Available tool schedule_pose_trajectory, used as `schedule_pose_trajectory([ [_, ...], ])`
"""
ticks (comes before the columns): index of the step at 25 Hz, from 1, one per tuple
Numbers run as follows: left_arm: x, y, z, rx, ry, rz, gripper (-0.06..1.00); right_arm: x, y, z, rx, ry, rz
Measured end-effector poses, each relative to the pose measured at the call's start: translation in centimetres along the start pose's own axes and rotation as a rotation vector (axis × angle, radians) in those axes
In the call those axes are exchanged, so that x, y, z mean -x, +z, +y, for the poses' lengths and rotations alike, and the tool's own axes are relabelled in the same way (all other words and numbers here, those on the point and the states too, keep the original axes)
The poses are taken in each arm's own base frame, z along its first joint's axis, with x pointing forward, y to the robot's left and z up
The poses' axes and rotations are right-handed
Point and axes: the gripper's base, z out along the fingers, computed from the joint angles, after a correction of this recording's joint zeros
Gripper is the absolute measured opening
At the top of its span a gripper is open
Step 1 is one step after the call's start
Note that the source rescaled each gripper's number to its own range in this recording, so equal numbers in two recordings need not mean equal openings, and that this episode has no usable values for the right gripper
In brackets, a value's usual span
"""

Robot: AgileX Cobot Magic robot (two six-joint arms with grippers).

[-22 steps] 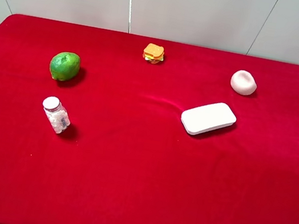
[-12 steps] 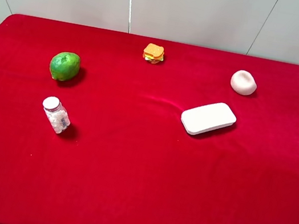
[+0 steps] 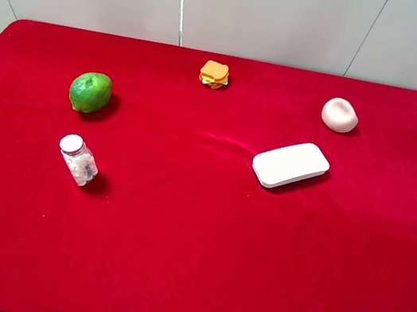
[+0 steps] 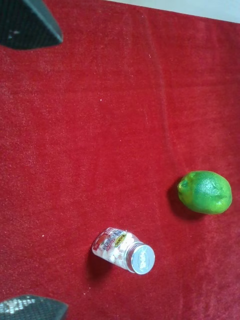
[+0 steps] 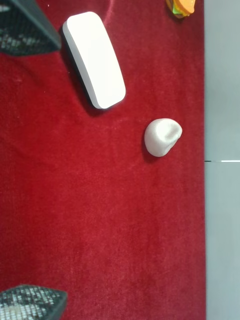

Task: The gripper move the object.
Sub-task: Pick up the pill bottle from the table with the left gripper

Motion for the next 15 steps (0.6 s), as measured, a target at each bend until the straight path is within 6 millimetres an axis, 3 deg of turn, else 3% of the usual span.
schedule_pose_trajectory([
  [15,0.0,0.0,0.0,0.0,0.0,0.0,0.97,0.0,0.0,0.0,0.0,0.0,0.0],
])
